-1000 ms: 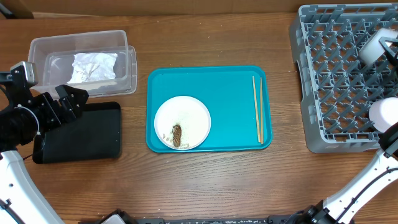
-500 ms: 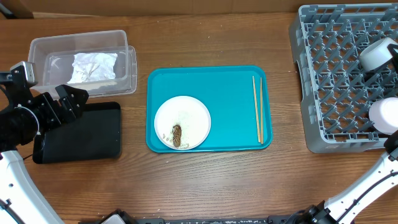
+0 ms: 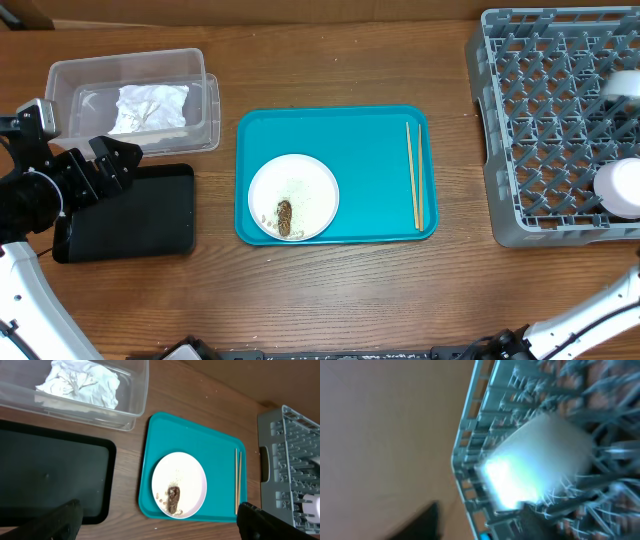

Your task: Sort waste into correct bins and load items into the dishwasher

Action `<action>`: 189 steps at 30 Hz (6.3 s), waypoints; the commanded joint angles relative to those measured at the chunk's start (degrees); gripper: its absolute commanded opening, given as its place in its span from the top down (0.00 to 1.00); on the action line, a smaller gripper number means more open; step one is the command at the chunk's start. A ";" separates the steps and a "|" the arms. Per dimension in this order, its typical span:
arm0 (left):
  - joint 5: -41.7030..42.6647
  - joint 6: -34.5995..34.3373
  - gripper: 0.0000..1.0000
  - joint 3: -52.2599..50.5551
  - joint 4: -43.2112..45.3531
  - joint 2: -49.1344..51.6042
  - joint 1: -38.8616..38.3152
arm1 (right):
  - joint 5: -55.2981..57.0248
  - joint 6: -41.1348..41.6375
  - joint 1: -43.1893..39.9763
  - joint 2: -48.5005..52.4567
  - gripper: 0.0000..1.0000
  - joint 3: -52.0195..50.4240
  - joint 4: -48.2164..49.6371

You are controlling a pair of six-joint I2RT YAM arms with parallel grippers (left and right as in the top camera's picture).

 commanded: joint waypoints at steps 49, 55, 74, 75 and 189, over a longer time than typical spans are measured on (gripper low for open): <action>0.00 0.92 0.00 0.37 0.02 0.04 0.22 | 62.18 6.34 19.28 -1.25 0.96 0.57 -6.91; 0.00 0.92 0.00 0.37 0.02 0.04 0.22 | 56.81 6.27 20.50 -0.85 0.96 0.50 -7.30; 0.00 0.92 0.00 0.37 0.02 0.04 0.22 | 64.26 5.92 20.22 -0.79 0.96 0.50 -7.34; 0.00 0.92 0.00 0.37 0.04 0.04 0.22 | 64.85 5.92 20.24 -0.79 0.96 0.50 -7.34; 0.00 0.92 0.00 0.37 0.04 0.04 0.22 | 56.61 -8.96 69.68 -14.91 0.61 -45.09 5.90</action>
